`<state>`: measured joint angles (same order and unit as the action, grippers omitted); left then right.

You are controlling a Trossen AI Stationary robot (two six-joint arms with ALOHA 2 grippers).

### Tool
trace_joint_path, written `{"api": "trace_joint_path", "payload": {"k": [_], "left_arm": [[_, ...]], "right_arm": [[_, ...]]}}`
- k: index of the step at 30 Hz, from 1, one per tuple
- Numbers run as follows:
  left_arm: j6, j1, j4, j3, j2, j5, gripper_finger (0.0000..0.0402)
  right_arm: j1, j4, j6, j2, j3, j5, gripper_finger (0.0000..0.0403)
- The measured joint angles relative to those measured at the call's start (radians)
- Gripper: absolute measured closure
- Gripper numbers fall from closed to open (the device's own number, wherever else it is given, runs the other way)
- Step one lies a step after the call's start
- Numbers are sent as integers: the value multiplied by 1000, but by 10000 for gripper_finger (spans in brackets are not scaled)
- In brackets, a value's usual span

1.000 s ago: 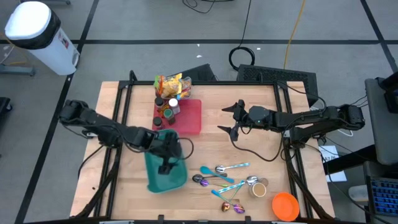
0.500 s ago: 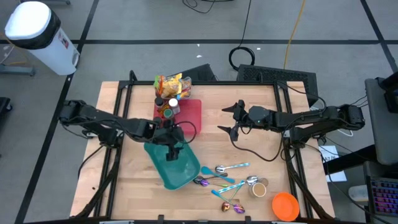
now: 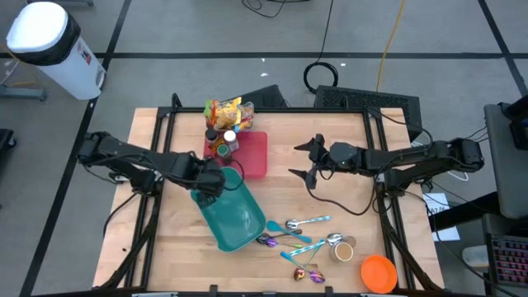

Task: Pick & Place Food Item
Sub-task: Adjust the blue bin on the table

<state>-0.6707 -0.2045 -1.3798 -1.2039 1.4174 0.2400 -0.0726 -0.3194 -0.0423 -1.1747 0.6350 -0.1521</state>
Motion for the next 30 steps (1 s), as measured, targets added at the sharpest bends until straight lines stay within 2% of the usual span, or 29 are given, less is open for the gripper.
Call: {"api": "trace_joint_path", "payload": {"k": [8, 13, 16, 22, 24, 30], "left_arm": [[-16, 47, 10, 105, 0, -38, 172], [-34, 65, 22, 157, 0, -123, 235], [-110, 78, 24, 181, 1, -198, 277], [-359, 88, -13, 186, 0, -331, 379], [-392, 88, -21, 185, -2, -350, 389], [-597, 84, -100, 185, -1, -369, 384]], "right_arm": [[27, -12, 5, 0, 0, 0, 9], [29, -12, 5, 0, 0, -2, 9], [29, -12, 5, 0, 0, -2, 9], [29, -12, 5, 0, 0, -3, 9], [29, -12, 6, 0, 0, -3, 9], [29, -12, 4, 0, 0, -3, 9]]}}
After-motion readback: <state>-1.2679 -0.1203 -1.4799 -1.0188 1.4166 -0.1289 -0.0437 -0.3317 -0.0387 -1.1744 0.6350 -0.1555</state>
